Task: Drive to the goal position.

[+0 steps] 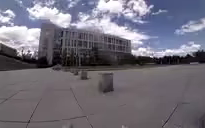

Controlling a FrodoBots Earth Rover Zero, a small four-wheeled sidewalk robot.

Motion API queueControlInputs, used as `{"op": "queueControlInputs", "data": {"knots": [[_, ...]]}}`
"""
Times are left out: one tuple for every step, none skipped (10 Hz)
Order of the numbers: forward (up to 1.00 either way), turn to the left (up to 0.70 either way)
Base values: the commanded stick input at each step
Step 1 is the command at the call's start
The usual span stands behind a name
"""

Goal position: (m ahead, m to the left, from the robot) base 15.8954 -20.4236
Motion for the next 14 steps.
{"op": "queueControlInputs", "data": {"knots": [[0.7, -0.34], [0.7, -0.34], [0.7, -0.34], [0.7, -0.34], [0.7, -0.34], [0.7, -0.34], [0.7, -0.34], [0.7, -0.34], [0.7, -0.34], [0.7, -0.27], [0.7, 0.0], [0.7, 0.0], [0.7, 0.0], [0.7, 0.0]]}}
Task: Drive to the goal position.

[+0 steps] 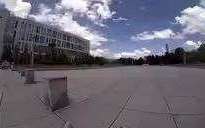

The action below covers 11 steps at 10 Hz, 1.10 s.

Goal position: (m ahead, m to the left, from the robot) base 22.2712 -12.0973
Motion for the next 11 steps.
{"op": "queueControlInputs", "data": {"knots": [[0.7, 0.0], [0.7, 0.0], [0.7, 0.0], [0.7, 0.0], [0.7, 0.0], [0.7, 0.0], [0.7, 0.0], [0.7, 0.0], [0.7, 0.0], [0.7, 0.0], [0.7, 0.0]]}}
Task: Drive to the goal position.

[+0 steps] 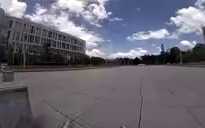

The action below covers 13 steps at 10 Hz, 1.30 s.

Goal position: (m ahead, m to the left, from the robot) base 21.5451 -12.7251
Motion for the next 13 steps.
{"op": "queueControlInputs", "data": {"knots": [[0.7, 0.0], [0.7, 0.0], [0.7, 0.0], [0.7, 0.0], [0.7, 0.0], [0.7, 0.0], [0.7, 0.0], [0.7, 0.0], [0.7, -0.01], [0.7, -0.12], [0.7, -0.34], [0.7, -0.34], [0.7, -0.34]]}}
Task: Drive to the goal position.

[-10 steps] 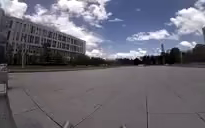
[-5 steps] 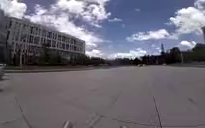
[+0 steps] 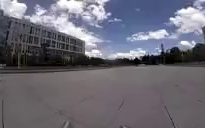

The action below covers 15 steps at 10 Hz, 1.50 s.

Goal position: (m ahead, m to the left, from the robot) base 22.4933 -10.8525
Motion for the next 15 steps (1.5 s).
{"op": "queueControlInputs", "data": {"knots": [[0.7, -0.34], [0.7, -0.34], [0.7, -0.34], [0.7, -0.34], [0.7, -0.34], [0.7, -0.34], [0.7, -0.29], [0.7, -0.14], [0.7, -0.02], [0.7, 0.0], [0.7, 0.0], [0.7, 0.0], [0.7, 0.0], [0.7, 0.0], [0.7, 0.0]]}}
